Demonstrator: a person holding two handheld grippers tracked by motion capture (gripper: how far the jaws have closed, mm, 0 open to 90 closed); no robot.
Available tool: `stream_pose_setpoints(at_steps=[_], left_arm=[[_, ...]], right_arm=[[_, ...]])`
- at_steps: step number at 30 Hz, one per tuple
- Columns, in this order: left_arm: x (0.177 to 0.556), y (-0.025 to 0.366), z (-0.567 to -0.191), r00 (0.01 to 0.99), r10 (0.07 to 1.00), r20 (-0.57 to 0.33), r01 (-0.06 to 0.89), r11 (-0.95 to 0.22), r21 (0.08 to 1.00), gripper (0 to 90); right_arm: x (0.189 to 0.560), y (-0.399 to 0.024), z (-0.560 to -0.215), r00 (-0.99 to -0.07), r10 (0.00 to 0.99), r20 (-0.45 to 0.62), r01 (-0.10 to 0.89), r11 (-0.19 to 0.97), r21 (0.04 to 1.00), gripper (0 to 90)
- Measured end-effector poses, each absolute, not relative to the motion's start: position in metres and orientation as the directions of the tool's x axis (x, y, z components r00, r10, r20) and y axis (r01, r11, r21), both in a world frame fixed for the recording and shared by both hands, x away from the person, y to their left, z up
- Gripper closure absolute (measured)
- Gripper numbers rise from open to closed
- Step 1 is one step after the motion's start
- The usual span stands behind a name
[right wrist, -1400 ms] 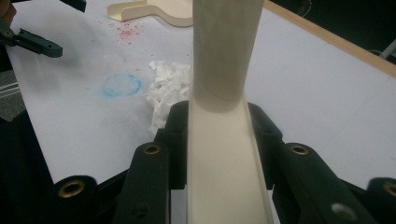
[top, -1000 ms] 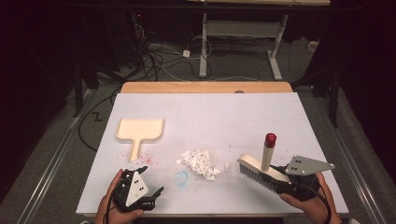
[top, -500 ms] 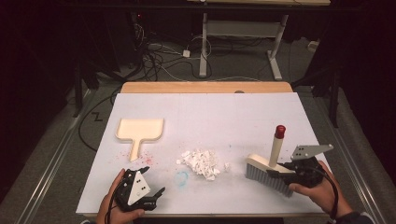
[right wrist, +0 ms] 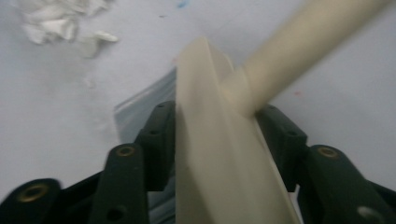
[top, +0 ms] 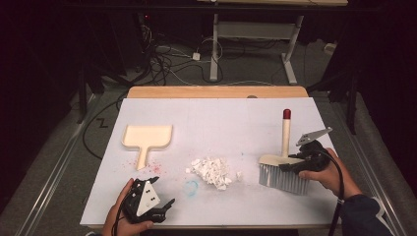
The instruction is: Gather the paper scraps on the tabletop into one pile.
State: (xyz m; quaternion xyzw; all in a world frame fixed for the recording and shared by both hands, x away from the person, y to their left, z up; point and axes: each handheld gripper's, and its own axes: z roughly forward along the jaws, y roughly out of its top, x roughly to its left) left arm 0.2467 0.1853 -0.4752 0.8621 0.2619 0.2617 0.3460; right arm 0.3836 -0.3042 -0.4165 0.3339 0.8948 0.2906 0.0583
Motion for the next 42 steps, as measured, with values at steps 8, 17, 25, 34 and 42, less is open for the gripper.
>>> stream_pose_setpoints(at_steps=[8, 17, 25, 34, 42], left_arm=[[0.250, 0.185, -0.475, 0.719, 0.642, 0.267, 0.277, -0.617, 0.737, 16.3], [0.246, 0.186, -0.473, 0.703, 0.648, 0.294, 0.260, -0.618, 0.742, 16.3], [0.243, 0.186, -0.472, 0.698, 0.640, 0.321, 0.237, -0.629, 0.740, 16.3], [0.244, 0.185, -0.472, 0.689, 0.647, 0.326, 0.239, -0.627, 0.742, 16.3], [0.244, 0.185, -0.472, 0.686, 0.652, 0.323, 0.242, -0.623, 0.744, 16.3]], right_arm=[[0.384, -0.300, -0.414, -0.659, 0.727, -0.195, 0.508, 0.621, 0.597, 28.4], [0.322, -0.295, -0.418, -0.575, 0.773, -0.266, 0.289, 0.496, 0.819, 24.1], [0.271, -0.294, -0.420, -0.538, 0.806, -0.245, 0.200, 0.405, 0.892, 22.0], [0.268, -0.292, -0.423, -0.526, 0.795, -0.302, 0.179, 0.450, 0.875, 22.0], [0.266, -0.287, -0.423, -0.529, 0.783, -0.327, 0.172, 0.476, 0.863, 19.5]])
